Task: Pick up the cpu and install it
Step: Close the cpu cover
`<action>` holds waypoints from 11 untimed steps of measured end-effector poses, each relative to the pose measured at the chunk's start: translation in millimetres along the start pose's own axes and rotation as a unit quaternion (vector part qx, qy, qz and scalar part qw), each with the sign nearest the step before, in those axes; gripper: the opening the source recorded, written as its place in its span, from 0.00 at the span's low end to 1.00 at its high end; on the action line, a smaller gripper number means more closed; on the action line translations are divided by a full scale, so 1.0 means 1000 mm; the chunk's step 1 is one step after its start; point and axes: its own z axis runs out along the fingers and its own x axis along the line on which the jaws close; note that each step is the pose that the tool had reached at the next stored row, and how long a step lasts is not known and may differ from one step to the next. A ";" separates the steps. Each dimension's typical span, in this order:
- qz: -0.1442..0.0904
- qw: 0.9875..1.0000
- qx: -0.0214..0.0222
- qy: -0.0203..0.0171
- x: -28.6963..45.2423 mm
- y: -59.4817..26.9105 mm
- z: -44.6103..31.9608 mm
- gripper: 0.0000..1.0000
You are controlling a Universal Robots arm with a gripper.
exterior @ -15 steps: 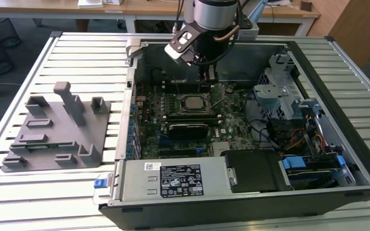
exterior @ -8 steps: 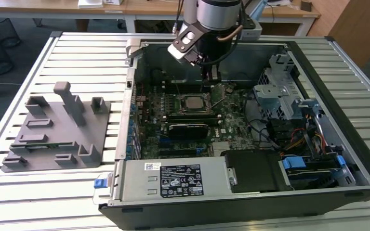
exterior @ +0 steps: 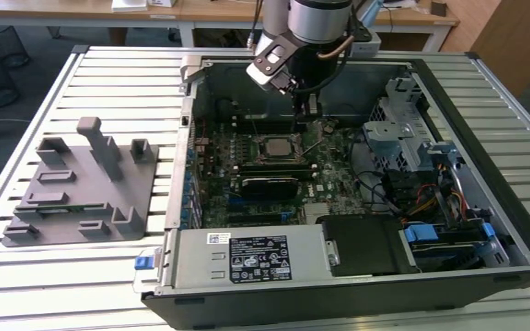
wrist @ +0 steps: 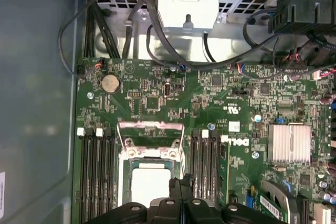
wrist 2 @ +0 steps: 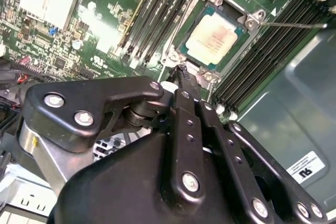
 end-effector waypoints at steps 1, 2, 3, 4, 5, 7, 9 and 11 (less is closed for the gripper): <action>0.000 1.000 0.000 0.000 0.0003 0.0010 0.0001 0.11; 0.000 1.000 0.000 0.000 0.0007 0.0019 0.0001 0.11; 0.000 1.000 0.000 0.000 0.0011 0.0028 0.0002 0.11; 0.000 1.000 0.000 0.000 0.0015 0.0035 0.0002 0.11; 0.000 1.000 0.000 0.000 0.0020 0.0042 0.0003 0.11; 0.000 1.000 0.000 0.000 0.0026 0.0057 0.0004 0.11; 0.000 1.000 0.000 0.000 0.0032 0.0072 0.0005 0.11; 0.000 1.000 0.000 0.000 0.0037 0.0090 0.0006 0.11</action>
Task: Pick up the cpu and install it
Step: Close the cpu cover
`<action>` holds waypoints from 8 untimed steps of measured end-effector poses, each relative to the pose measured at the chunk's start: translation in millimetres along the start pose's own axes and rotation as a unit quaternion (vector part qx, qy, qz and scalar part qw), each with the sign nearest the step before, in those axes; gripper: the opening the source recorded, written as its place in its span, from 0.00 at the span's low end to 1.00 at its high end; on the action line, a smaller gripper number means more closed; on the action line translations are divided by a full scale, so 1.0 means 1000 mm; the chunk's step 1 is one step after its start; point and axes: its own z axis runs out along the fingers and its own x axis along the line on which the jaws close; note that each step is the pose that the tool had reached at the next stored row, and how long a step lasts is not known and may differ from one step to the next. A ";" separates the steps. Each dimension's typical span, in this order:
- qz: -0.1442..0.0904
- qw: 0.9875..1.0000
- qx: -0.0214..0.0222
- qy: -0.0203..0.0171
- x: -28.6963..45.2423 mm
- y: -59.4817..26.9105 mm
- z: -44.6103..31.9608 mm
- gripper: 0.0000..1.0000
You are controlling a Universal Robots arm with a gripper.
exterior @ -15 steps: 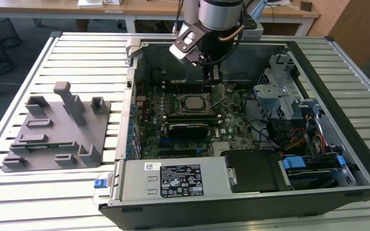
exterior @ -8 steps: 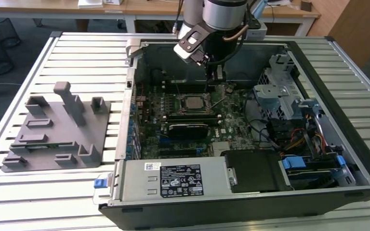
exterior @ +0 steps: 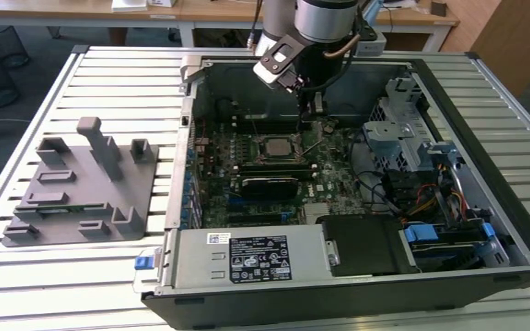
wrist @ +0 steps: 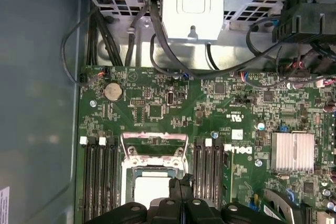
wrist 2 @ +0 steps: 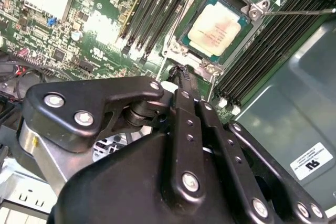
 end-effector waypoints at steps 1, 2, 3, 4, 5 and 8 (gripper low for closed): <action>0.000 1.000 0.000 0.000 0.0002 0.0011 0.0001 0.11; 0.000 1.000 0.000 0.000 0.0004 0.0021 0.0001 0.11; 0.000 1.000 0.000 0.000 0.0005 0.0032 0.0002 0.11; 0.000 1.000 0.000 0.000 0.0006 0.0043 0.0003 0.11; 0.000 1.000 0.000 0.000 0.0007 0.0057 0.0004 0.11; 0.000 1.000 0.000 0.000 0.0017 0.0109 0.0007 0.11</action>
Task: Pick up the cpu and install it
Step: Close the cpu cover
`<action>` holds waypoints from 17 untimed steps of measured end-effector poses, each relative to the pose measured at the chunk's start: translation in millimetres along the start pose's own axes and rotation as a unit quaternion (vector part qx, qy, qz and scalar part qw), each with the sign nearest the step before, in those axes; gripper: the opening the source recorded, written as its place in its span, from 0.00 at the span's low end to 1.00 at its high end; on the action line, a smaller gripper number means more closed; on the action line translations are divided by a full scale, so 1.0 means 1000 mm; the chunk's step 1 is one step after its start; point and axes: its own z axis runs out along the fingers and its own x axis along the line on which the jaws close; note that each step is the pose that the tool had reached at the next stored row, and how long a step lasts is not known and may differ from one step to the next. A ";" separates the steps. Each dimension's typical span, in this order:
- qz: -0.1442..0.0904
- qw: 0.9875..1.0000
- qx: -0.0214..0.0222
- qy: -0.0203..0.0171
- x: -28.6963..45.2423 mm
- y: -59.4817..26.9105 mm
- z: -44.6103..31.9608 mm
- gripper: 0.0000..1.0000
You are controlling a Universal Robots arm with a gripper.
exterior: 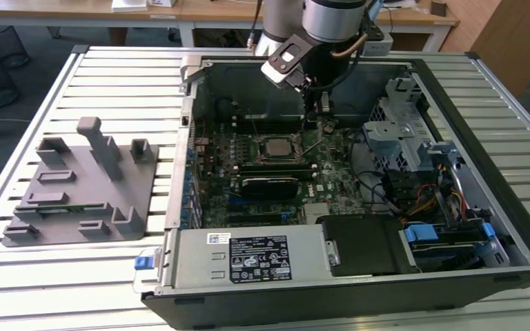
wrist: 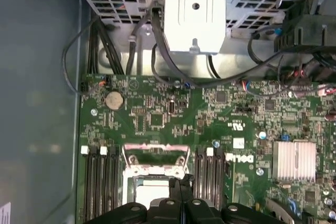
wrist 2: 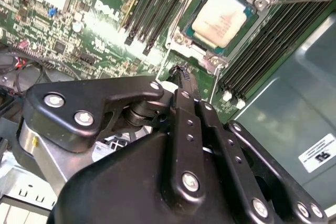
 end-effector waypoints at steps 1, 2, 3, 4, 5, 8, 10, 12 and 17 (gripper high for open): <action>0.000 1.000 0.000 0.000 0.0005 0.0018 0.0001 0.11; 0.000 1.000 0.000 0.000 0.0011 0.0035 0.0004 0.11; 0.000 1.000 0.000 0.000 0.0017 0.0050 0.0008 0.11; 0.000 1.000 0.000 0.000 0.0025 0.0064 0.0011 0.11; 0.000 1.000 0.000 0.000 0.0034 0.0079 0.0014 0.11; 0.000 1.000 0.000 0.001 0.0052 0.0125 0.0026 0.11; 0.000 1.000 0.000 0.002 0.0055 0.0142 0.0036 0.11; 0.000 1.000 0.000 0.002 0.0056 0.0150 0.0040 0.11; 0.000 1.000 0.000 0.002 0.0063 0.0181 0.0049 0.11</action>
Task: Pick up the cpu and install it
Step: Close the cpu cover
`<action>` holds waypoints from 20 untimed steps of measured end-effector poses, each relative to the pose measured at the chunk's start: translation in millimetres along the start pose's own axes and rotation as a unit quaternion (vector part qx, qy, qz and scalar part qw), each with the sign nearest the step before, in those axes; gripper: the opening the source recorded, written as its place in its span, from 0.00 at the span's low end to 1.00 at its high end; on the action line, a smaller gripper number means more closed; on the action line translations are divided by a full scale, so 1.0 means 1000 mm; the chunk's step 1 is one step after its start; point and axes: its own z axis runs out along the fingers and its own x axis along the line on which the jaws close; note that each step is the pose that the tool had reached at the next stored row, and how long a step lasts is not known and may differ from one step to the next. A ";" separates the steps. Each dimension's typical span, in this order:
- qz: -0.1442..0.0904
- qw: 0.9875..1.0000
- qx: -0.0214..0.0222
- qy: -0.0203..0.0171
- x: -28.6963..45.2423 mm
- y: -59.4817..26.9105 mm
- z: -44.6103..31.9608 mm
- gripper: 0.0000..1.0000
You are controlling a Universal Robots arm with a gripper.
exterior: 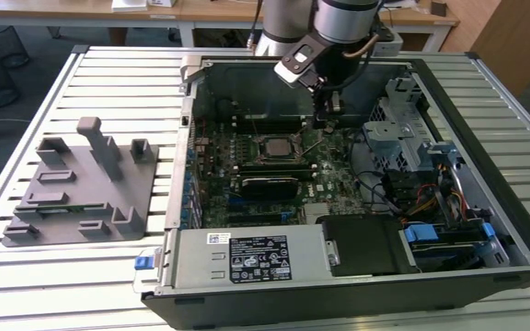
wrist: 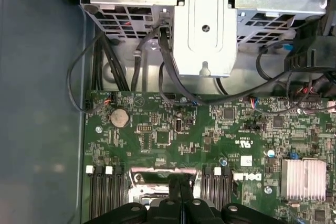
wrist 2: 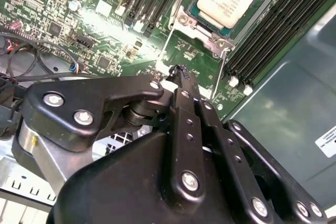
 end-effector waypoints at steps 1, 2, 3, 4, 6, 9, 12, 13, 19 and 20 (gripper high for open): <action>0.000 1.000 0.000 0.000 0.0003 0.0011 0.0001 0.11; 0.000 1.000 0.000 0.000 0.0007 0.0024 0.0002 0.11; 0.000 1.000 0.000 0.000 0.0012 0.0038 0.0005 0.11; 0.000 1.000 0.000 0.000 0.0017 0.0053 0.0008 0.11; 0.000 1.000 0.000 -0.001 0.0029 0.0084 0.0014 0.11; 0.000 1.000 0.000 -0.001 0.0055 0.0146 0.0024 0.11; 0.000 1.000 0.000 -0.001 0.0117 0.0195 0.0039 0.11; 0.000 1.000 0.000 -0.001 0.0136 0.0207 0.0046 0.11; 0.000 1.000 0.000 -0.001 0.0175 0.0271 0.0126 0.11; 0.000 1.000 0.000 -0.001 0.0178 0.0278 0.0141 0.11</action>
